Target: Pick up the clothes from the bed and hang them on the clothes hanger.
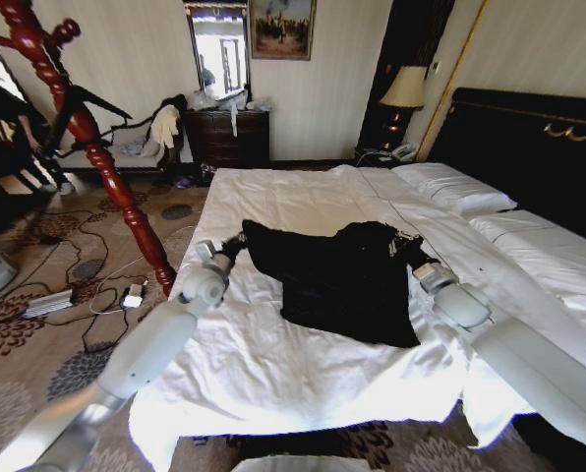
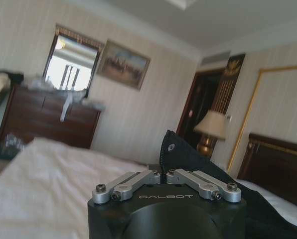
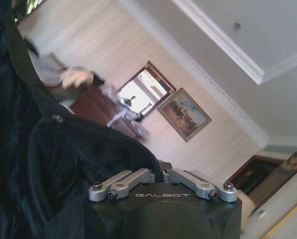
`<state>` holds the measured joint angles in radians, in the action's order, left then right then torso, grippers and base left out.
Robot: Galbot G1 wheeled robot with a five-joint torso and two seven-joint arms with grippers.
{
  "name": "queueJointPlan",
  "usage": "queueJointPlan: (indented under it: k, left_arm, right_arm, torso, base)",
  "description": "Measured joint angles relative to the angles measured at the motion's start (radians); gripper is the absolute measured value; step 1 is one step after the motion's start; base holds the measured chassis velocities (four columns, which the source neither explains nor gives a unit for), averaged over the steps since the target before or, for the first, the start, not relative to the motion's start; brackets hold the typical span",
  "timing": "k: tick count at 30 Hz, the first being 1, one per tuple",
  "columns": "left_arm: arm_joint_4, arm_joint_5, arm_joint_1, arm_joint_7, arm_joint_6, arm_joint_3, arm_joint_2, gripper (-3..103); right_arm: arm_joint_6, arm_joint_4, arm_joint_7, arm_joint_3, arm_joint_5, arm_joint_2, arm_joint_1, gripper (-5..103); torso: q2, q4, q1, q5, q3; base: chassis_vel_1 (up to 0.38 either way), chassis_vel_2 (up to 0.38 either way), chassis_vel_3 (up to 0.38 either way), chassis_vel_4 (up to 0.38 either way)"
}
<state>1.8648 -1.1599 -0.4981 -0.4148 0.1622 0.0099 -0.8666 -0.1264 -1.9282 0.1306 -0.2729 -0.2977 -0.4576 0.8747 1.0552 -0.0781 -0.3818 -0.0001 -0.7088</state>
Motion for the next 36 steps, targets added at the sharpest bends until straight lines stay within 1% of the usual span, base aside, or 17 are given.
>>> queueJointPlan:
  k: [1,2,3,6,8,9,12,13,15,17,19,22,24,30,33,34,36]
  left_arm:
    - [0.038,-0.028,0.018,-0.006,0.005,-0.015,0.042,0]
    - [0.038,-0.028,0.018,-0.006,0.005,-0.015,0.042,0]
    - [0.063,-0.049,0.029,-0.011,0.009,-0.031,0.069,0]
    - [0.188,-0.177,0.06,-0.042,0.031,-0.127,0.204,0]
    - [0.251,-0.237,0.048,-0.056,0.041,-0.199,0.264,0]
    - [0.251,-0.237,0.048,-0.056,0.041,-0.199,0.264,0]
    - [0.397,-0.379,0.011,-0.079,0.048,-0.356,0.427,0]
    - [0.397,-0.379,0.011,-0.079,0.048,-0.356,0.427,0]
    - [0.47,-0.49,0.01,-0.103,0.06,-0.463,0.55,0]
    - [0.483,-0.525,0.0,-0.109,0.065,-0.506,0.58,0]
    - [0.514,-0.631,-0.062,-0.13,0.083,-0.652,0.646,0]
    - [0.521,-0.641,-0.117,-0.135,0.093,-0.721,0.661,0]
    - [0.515,-0.591,-0.238,-0.156,0.104,-0.777,0.648,0]
    - [0.493,-0.479,-0.348,-0.162,0.108,-0.715,0.567,0]
    - [0.477,-0.441,-0.376,-0.161,0.109,-0.695,0.538,-1]
    - [0.467,-0.433,-0.388,-0.161,0.115,-0.697,0.531,4]
    - [0.46,-0.43,-0.4,-0.161,0.123,-0.704,0.527,4]
  right_arm:
    - [-0.023,-0.041,0.0,-0.019,-0.083,0.022,-0.003,0]
    - [-0.023,-0.041,0.0,-0.019,-0.083,0.022,-0.003,0]
    - [-0.038,-0.072,0.0,-0.034,-0.142,0.041,-0.007,0]
    - [-0.095,-0.216,0.012,-0.099,-0.438,0.128,-0.061,0]
    - [-0.113,-0.261,0.02,-0.107,-0.551,0.149,-0.117,0]
    - [-0.113,-0.261,0.02,-0.107,-0.551,0.149,-0.117,0]
    - [-0.147,-0.337,0.038,-0.117,-0.731,0.17,-0.241,0]
    - [-0.147,-0.337,0.038,-0.117,-0.731,0.17,-0.241,0]
    - [-0.174,-0.378,0.062,-0.135,-0.851,0.179,-0.316,0]
    - [-0.18,-0.388,0.067,-0.139,-0.877,0.182,-0.333,0]
    - [-0.196,-0.414,0.079,-0.154,-0.944,0.19,-0.362,0]
    - [-0.205,-0.424,0.091,-0.171,-0.984,0.194,-0.36,0]
    - [-0.225,-0.433,0.11,-0.219,-1.067,0.206,-0.333,0]
    - [-0.29,-0.425,0.078,-0.21,-1.188,0.21,-0.312,0]
    - [-0.305,-0.399,0.043,-0.184,-1.208,0.199,-0.308,0]
    - [-0.308,-0.387,0.038,-0.177,-1.212,0.193,-0.306,0]
    - [-0.309,-0.377,0.035,-0.173,-1.214,0.19,-0.304,0]
  torso:
    - [0.0,0.0,0.0,0.0,0.0]
    - [0.0,0.0,0.0,0.0,0.0]
    - [0.0,0.0,0.0,0.0001,0.0]
    - [0.0,0.0001,0.0,-0.0003,0.0]
    - [0.0,-0.0003,0.0,-0.0006,0.0]
    - [0.0,-0.0003,0.0,-0.0006,0.0]
    - [0.0,0.0011,0.0,-0.0005,0.0]
    - [0.0,0.0011,0.0,-0.0005,0.0]
    - [0.0,-0.0001,0.0,-0.0001,0.0]
    - [0.0,-0.0001,0.0,0.0,0.0]
    - [0.0,0.0003,0.0,0.0004,0.0]
    - [0.0,0.0004,0.0,0.0004,0.0]
    - [0.0,0.0001,0.0,0.0001,0.0]
    - [0.0,0.0,0.0,-0.0001,0.0]
    - [0.0,0.0,0.0,-0.0001,0.0]
    - [0.0,0.0001,0.0,0.0,0.0]
    - [0.0,0.0003,0.0,0.0,0.0]
  base:
    - [0.0,0.0,0.0,0.0]
    - [0.0,0.0,0.0,0.0]
    - [0.0,0.0,0.0,0.0]
    - [0.0,0.0,0.0,0.0]
    - [0.0,0.0,0.0,0.0]
    - [0.0,0.0,0.0,0.0]
    - [0.0,0.0,0.0,0.0]
    - [0.0,0.0,0.0,0.0]
    - [0.0,0.0,0.0,0.0]
    - [0.0,0.0,0.0,0.0]
    - [0.0,0.0,0.0,0.0]
    - [0.0,0.0,0.0,0.0]
    - [0.0,0.0,0.0,0.0]
    - [0.0,0.0,0.0,0.0]
    - [0.0,0.0,0.0,0.0]
    - [0.0,0.0,0.0,0.0]
    - [0.0,0.0,0.0,0.0]
